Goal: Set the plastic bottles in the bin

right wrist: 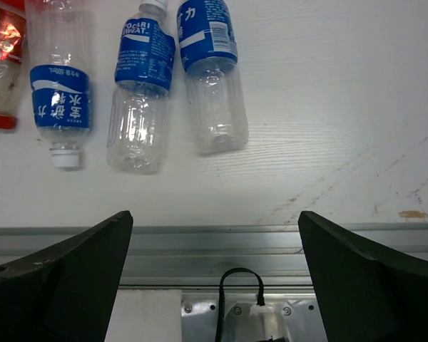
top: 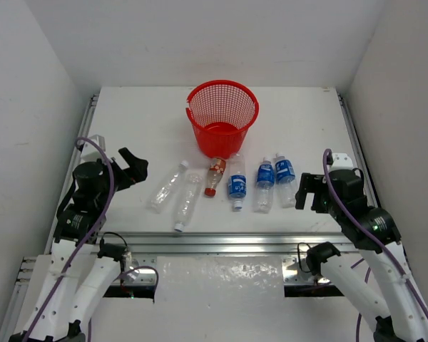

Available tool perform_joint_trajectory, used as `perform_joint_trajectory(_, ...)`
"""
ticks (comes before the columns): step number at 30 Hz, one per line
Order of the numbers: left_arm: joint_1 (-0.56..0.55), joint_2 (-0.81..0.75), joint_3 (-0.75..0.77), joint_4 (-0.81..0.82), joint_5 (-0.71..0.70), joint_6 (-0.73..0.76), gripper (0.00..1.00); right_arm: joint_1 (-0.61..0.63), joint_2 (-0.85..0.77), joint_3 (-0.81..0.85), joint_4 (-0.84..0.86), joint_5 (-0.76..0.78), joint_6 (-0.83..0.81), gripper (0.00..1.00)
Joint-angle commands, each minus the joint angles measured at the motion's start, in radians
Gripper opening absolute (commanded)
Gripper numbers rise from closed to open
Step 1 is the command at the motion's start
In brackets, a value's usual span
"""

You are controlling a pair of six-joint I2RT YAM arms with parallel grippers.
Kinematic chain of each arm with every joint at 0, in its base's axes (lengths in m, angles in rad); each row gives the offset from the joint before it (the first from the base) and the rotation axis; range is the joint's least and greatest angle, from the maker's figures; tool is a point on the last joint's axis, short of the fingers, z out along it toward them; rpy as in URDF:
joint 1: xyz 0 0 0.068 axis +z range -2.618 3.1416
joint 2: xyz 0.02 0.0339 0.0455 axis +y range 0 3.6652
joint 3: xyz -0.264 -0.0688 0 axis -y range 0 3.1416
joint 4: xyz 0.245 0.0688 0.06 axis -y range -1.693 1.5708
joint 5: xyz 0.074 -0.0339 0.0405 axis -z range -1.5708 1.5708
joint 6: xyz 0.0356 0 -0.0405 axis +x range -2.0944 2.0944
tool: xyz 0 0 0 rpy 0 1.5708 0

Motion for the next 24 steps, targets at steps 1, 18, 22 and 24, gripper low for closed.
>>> perform_joint_trajectory(1, -0.001, 0.011, 0.005, 0.047, -0.003, 0.003, 1.0, 0.005, 0.02, 0.029, 0.006, 0.046, 0.013, 0.99)
perform_joint_trajectory(18, -0.004, 0.026, -0.001, 0.056, 0.032, 0.011, 1.0, -0.024, 0.506, 0.037, 0.241, 0.214, -0.089, 0.97)
perform_joint_trajectory(22, -0.015, 0.026, -0.001, 0.054, 0.031, 0.013, 1.0, -0.08, 0.641, -0.011, 0.379, 0.082, -0.138, 0.95)
perform_joint_trajectory(24, -0.026, 0.025, -0.001, 0.053, 0.029, 0.011, 1.0, -0.118, 0.712, -0.043, 0.448, 0.001, -0.153, 0.94)
